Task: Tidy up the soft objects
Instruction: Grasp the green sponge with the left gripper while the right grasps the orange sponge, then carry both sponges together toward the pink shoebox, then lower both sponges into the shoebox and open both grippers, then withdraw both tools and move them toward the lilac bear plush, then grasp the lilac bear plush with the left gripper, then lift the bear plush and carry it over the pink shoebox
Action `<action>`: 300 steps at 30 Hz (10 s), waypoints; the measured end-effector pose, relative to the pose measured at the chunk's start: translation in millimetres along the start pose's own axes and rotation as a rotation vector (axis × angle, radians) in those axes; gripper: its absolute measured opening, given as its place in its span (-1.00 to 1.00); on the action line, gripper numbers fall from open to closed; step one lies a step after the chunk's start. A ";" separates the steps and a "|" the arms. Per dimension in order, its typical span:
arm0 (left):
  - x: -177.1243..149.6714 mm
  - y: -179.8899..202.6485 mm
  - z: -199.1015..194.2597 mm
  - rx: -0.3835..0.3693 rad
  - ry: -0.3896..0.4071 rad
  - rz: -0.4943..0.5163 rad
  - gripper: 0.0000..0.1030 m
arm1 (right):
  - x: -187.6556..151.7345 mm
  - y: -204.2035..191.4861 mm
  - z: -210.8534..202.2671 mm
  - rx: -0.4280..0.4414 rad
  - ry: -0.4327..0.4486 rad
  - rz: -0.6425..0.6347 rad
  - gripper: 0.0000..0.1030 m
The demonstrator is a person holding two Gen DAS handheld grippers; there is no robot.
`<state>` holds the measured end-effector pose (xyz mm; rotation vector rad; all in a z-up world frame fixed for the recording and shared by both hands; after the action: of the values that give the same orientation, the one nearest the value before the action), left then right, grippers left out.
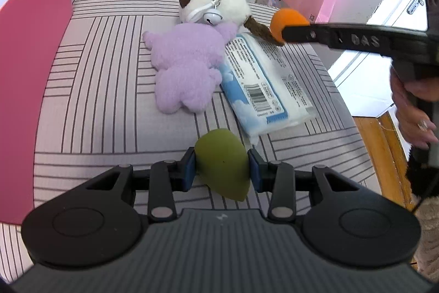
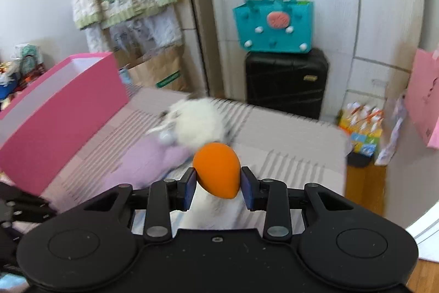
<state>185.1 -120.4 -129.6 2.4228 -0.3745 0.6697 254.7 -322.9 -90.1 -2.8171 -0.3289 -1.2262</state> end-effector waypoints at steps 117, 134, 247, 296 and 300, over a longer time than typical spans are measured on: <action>163.6 -239.9 -72.5 0.203 -0.013 -0.172 -0.25 | 143.4 -245.0 42.4 0.201 0.070 -0.512 -0.13; 149.6 -183.9 -132.3 0.286 -0.083 -0.028 0.37 | 129.7 -237.2 -1.1 0.253 0.060 -0.430 -0.07; 20.1 -42.6 -8.3 -0.092 0.170 -0.046 0.03 | -57.5 -118.0 -0.5 0.102 0.134 -0.258 -0.27; 5.9 -27.2 -29.8 -0.083 0.120 -0.059 -0.31 | -70.5 -144.2 -31.2 0.009 0.083 -0.115 0.46; -0.3 -20.7 -48.9 -0.097 0.099 -0.049 -0.31 | -67.6 -150.1 -50.4 0.029 0.056 -0.108 0.46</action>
<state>174.9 -74.3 -105.3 2.2899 -0.2999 0.7293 141.6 -194.7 -110.5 -2.7674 -0.4980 -1.3071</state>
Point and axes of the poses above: each gripper's, at about its wrist camera, not at the fingertips, and z roughly the way its jaws point, y to its right, x to its top, the point moved 1 cm from there along z, roughly the way its jaws point, and after that the axes turned 15 degrees about -x, right-handed, at the moved point
